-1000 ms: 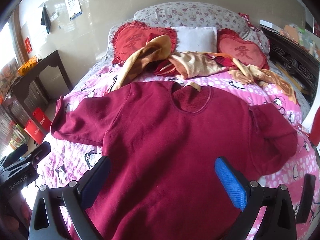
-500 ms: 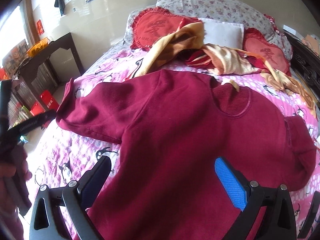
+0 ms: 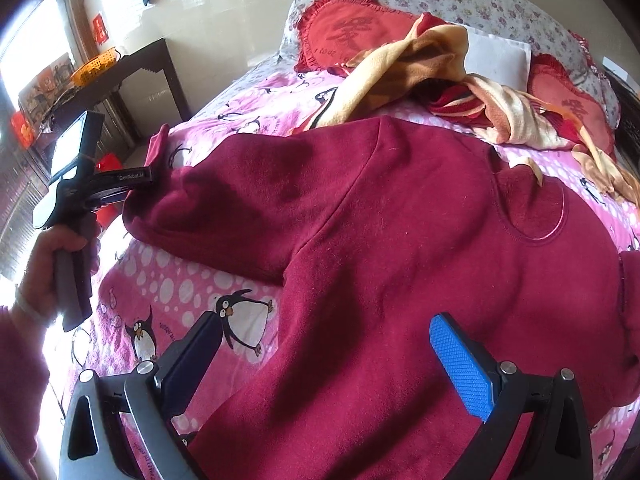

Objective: Fold small clothes
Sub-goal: 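Grasp the maroon sleeve cuff with the left tool and lift it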

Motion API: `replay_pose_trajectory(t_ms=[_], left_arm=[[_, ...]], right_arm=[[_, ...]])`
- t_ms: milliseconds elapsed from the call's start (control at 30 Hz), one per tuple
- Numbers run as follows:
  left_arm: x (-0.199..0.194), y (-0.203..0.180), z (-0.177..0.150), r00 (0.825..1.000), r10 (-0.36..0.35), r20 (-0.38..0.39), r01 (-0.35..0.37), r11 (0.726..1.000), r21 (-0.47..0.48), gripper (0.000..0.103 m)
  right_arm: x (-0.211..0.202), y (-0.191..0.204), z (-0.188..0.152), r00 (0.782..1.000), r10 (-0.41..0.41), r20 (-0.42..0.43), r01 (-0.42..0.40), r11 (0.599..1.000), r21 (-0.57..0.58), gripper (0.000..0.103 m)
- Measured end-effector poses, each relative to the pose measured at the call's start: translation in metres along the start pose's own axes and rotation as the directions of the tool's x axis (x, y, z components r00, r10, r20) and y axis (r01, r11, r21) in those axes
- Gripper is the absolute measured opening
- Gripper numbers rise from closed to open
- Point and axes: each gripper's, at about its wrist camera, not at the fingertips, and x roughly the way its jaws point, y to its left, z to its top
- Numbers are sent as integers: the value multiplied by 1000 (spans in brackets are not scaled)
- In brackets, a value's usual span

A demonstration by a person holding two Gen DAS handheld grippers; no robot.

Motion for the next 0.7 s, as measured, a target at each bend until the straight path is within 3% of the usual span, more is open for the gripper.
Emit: replay_pose_trajectory(t_ms=[200,333,533,700], left_arm=[[-13,-5,2,999,-5,38,5,1000,11,15],[-35,-8,4,996,-31,81,30,999,13,14],[-82,-35,5,980,-143,140,136,989,59,14],[-123,-86,-4,947,-274,169,249,956,154,14]], right_arm=[[5,-15,-3,1000,4,-24,-3,998,56,103],[3,-24,-3,1000,5,-19,-3,997,82,103],[-6,-35,0,1000,-5,6,4,995,99,103],[-14,-51,0,1000,-17,25,13,989,145,103]])
